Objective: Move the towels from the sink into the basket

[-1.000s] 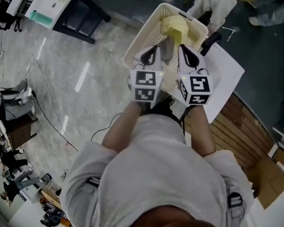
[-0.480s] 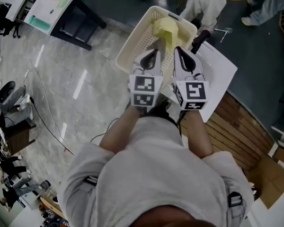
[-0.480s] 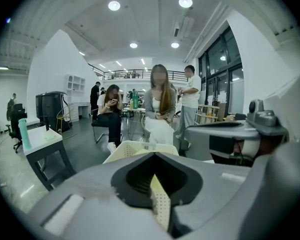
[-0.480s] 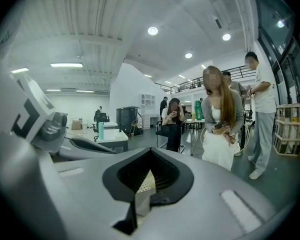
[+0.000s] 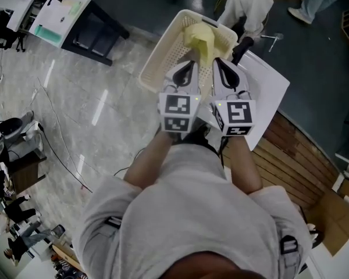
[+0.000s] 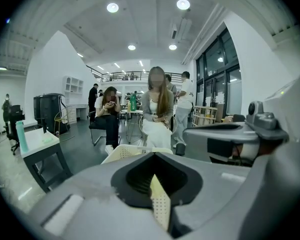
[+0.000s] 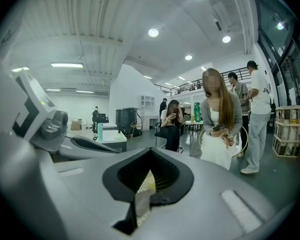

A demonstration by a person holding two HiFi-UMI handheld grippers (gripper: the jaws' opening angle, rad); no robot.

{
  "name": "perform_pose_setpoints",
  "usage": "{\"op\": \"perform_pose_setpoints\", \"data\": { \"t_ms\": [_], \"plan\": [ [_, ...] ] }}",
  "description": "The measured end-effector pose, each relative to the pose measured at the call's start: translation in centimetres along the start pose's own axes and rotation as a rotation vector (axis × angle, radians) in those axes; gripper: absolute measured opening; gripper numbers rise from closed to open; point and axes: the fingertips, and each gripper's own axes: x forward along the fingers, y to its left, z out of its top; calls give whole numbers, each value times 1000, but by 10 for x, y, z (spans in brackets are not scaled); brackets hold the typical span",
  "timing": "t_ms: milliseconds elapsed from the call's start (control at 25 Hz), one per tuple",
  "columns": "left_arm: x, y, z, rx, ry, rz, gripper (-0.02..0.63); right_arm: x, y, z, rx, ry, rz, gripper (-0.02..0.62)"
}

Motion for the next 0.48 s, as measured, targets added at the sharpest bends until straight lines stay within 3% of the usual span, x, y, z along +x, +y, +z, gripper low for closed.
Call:
{"op": "perform_pose_setpoints", "data": {
  "t_ms": [480],
  "plan": [
    [4, 2, 2, 11, 5, 0, 20, 4, -2, 6, 5, -14, 0, 5]
  ]
}}
